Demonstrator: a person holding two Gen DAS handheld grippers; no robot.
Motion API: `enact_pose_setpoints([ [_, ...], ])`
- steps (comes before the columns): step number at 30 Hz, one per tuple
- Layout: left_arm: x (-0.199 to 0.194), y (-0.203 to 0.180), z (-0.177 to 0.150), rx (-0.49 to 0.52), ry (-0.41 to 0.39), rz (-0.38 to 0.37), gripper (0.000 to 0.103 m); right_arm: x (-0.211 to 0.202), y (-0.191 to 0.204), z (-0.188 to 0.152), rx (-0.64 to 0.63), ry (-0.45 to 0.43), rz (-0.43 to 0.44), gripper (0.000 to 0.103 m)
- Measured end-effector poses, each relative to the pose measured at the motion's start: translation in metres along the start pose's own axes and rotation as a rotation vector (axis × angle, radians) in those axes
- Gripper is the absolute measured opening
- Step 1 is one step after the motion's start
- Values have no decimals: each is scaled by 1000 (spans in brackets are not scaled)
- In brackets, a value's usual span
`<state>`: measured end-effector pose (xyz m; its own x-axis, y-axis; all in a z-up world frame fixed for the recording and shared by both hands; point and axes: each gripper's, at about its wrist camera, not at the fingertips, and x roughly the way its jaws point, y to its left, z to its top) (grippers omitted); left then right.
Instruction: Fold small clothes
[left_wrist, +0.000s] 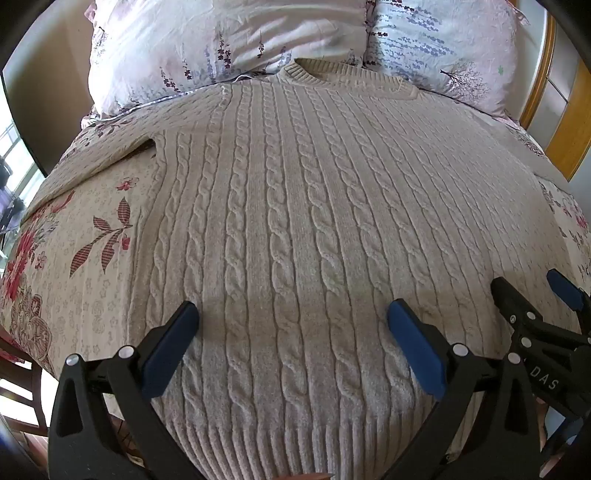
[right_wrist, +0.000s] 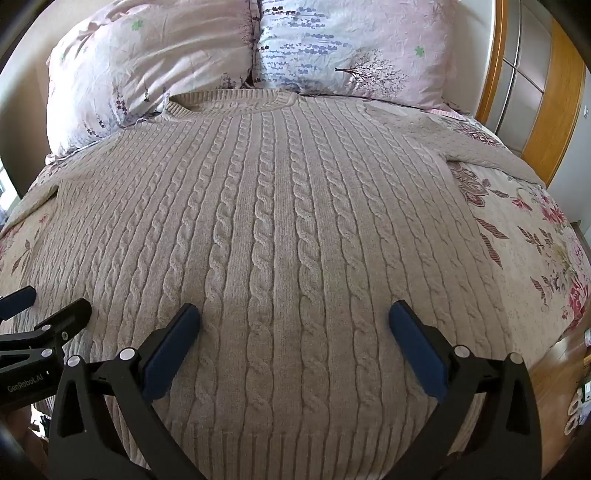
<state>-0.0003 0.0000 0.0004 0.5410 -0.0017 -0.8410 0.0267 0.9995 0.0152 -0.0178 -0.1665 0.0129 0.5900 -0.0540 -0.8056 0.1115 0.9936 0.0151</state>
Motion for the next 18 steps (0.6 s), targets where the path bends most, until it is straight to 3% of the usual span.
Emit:
enact_pose_setpoints([
  [18, 0, 0, 0, 0, 6, 0, 101, -1, 0, 0, 0, 0, 0, 102],
])
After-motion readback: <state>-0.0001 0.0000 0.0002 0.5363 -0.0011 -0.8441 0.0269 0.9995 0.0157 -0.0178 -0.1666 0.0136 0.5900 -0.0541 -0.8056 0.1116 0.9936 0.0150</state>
